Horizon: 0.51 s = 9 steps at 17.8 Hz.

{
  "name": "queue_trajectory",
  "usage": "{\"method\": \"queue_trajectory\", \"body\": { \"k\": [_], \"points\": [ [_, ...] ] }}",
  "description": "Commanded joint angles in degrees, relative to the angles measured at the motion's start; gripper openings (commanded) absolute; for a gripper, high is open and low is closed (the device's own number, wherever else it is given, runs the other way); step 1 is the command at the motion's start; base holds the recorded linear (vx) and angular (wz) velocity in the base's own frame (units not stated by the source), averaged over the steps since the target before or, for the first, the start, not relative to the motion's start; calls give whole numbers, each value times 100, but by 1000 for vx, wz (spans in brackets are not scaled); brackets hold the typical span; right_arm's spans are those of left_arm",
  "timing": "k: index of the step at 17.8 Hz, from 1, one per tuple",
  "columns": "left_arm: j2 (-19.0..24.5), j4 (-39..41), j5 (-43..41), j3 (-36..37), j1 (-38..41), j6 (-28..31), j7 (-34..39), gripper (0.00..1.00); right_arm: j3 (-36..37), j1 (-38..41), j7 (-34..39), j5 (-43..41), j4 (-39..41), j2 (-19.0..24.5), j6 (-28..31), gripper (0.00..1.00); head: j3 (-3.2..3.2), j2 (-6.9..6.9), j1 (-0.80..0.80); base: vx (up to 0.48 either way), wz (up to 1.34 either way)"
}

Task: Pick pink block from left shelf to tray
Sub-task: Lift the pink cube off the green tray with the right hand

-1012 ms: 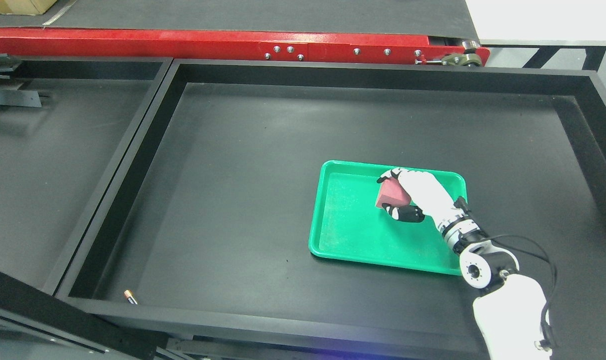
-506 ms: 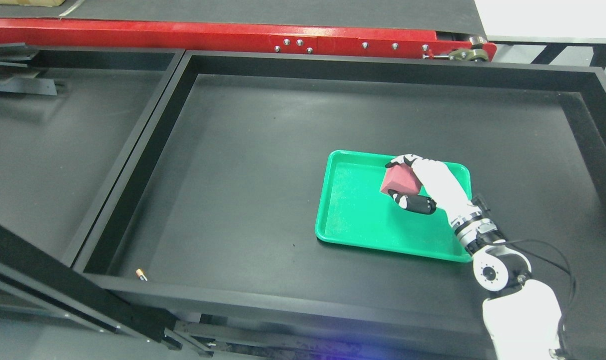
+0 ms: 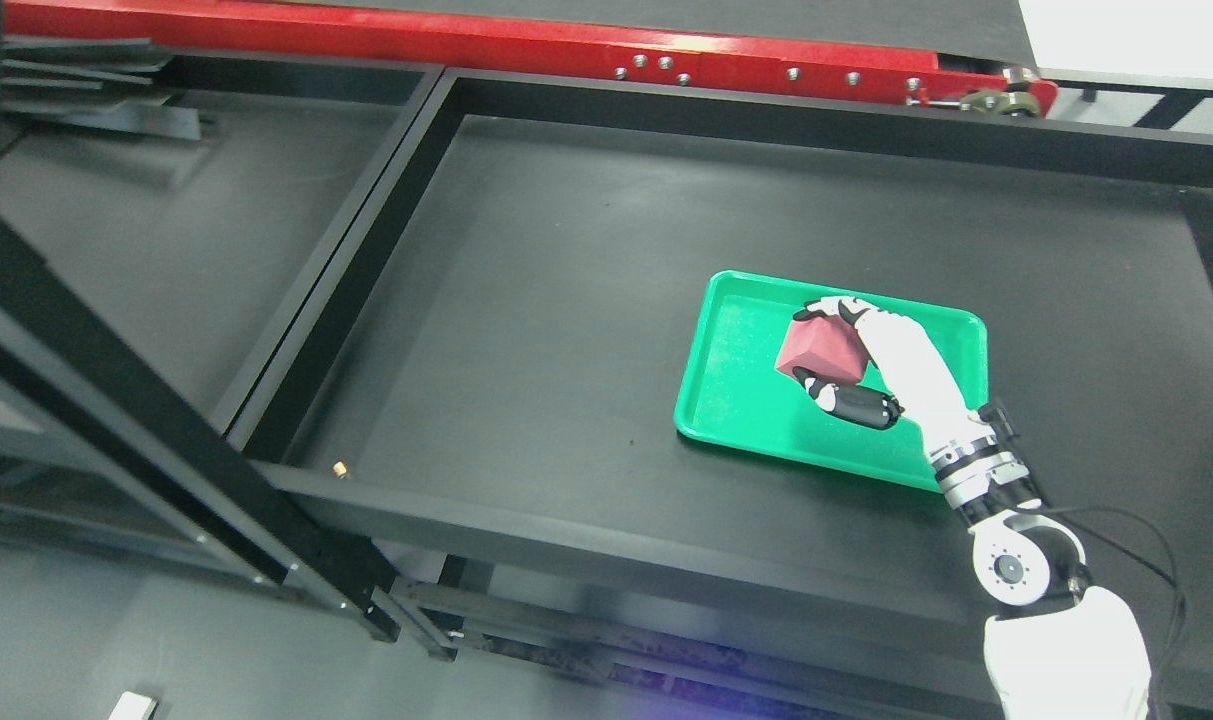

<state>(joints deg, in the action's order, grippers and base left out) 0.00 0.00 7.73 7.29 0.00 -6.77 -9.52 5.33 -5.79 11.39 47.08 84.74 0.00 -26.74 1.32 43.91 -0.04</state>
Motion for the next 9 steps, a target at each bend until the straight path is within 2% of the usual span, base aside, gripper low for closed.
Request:
{"method": "queue_trajectory", "body": {
  "k": [1, 9],
  "points": [
    [100, 100, 0, 0, 114, 0, 2, 100, 205, 157, -41, -331, 341, -100, -59, 4, 0, 0, 0, -115, 258],
    [100, 100, 0, 0, 114, 0, 2, 100, 214, 254, -41, -340, 429, -100, -59, 4, 0, 0, 0, -100, 292]
  ]
}}
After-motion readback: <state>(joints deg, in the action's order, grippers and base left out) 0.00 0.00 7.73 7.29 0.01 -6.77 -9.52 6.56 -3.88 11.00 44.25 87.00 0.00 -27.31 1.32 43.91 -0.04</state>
